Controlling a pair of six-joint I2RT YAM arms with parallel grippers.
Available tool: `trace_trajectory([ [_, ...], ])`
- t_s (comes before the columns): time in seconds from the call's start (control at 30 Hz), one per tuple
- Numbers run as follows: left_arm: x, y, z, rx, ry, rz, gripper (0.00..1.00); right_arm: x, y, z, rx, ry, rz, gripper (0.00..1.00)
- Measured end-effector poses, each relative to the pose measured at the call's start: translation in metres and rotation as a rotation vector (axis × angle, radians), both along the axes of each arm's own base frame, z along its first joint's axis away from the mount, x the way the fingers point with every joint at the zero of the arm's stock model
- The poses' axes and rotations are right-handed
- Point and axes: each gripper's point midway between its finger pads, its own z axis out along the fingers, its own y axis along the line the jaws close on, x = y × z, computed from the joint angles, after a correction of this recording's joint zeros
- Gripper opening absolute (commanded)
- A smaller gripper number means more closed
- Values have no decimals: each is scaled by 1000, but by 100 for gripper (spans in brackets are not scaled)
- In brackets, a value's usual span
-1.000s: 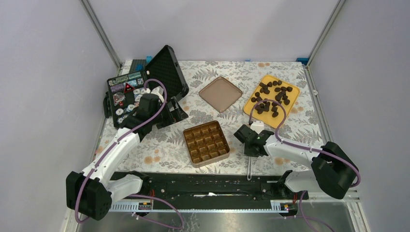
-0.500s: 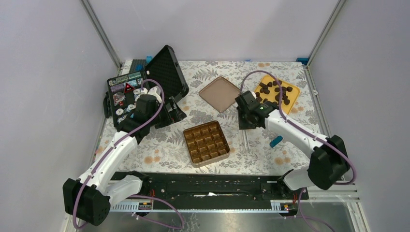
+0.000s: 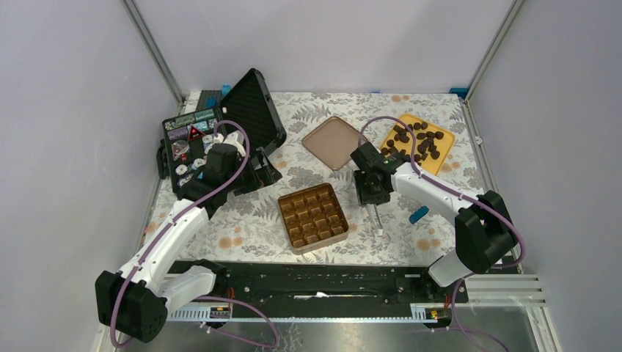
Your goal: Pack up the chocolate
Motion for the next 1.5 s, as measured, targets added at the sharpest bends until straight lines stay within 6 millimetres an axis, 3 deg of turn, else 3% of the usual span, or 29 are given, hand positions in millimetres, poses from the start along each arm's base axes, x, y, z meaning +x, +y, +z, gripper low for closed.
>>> trace_trajectory([
  [0.17,0,0,0,2,-1,2,99,1,-2,3,-7,-12,-5,49],
  [0.33,0,1,0,2,-1,3,99,3,-12,18,-16,-57,-16,49],
  [0.6,1,1,0,6,-2,7,99,29,-51,53,-15,-136,-112,48],
  [0.87,1,2,-1,10,-3,12,99,34,-84,67,-33,-177,-194,47],
  [1.07,1,2,-1,13,-3,9,99,30,-88,63,-38,-169,-204,48],
  [1.3,1,3,-1,13,-4,10,99,23,-95,42,-59,-139,-228,47],
  [1.5,1,2,-1,13,-4,10,99,28,-100,33,-61,-146,-258,48],
])
